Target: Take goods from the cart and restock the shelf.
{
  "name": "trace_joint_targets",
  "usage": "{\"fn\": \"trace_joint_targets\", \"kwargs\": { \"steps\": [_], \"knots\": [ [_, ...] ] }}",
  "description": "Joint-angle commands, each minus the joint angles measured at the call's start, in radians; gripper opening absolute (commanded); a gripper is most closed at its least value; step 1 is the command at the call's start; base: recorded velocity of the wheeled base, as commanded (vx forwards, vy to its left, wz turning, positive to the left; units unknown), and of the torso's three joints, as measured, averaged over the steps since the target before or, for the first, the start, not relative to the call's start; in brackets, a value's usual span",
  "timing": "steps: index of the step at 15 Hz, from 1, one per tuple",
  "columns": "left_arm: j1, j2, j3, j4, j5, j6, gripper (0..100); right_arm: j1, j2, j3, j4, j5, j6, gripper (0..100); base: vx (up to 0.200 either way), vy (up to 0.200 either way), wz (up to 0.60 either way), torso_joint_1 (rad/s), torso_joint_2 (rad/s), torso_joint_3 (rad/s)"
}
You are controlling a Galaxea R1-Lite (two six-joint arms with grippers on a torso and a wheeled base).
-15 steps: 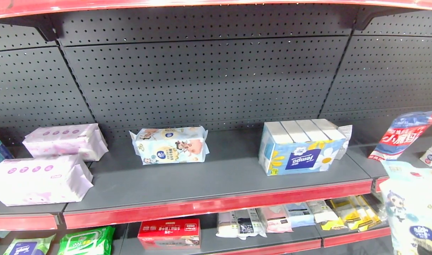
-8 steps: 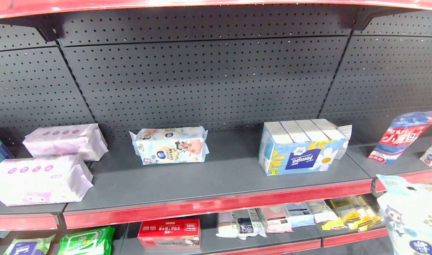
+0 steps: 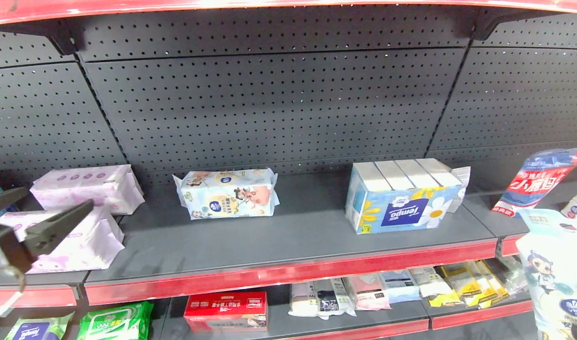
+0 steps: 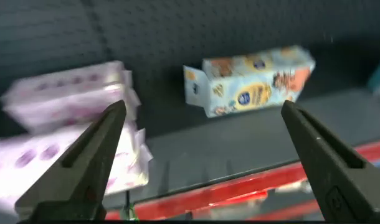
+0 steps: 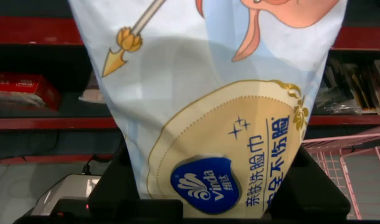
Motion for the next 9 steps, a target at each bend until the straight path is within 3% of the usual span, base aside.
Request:
{"fn": "trace_joint_targets", "kwargs": {
  "steps": [1, 4, 6, 8, 9],
  "knots": [
    [0.043, 0.341, -0.074, -0.048, -0.14, 0.113, 100, 0.002, 0.001, -0.007, 0.0, 0.0, -0.003, 0, 0.0, 0.0, 0.0, 0.0, 0.0, 0.0],
    [0.057, 0.521, -0.108, -0.055, -0.338, 0.262, 100, 0.0, 0.015, -0.036, 0.009, -0.006, -0.031, 0, 0.0, 0.0, 0.0, 0.0, 0.0, 0.0],
    [0.07, 0.628, -0.15, -0.059, -0.393, 0.358, 100, -0.004, 0.023, -0.039, 0.009, -0.01, -0.048, 0, 0.0, 0.0, 0.0, 0.0, 0.0, 0.0],
    [0.117, 0.757, -0.243, -0.091, -0.439, 0.481, 100, -0.006, 0.029, -0.037, 0.009, -0.01, -0.059, 0, 0.0, 0.0, 0.0, 0.0, 0.0, 0.0],
    [0.122, 0.777, -0.259, -0.094, -0.451, 0.503, 100, -0.006, 0.03, -0.037, 0.009, -0.011, -0.06, 0, 0.0, 0.0, 0.0, 0.0, 0.0, 0.0]
  ]
}}
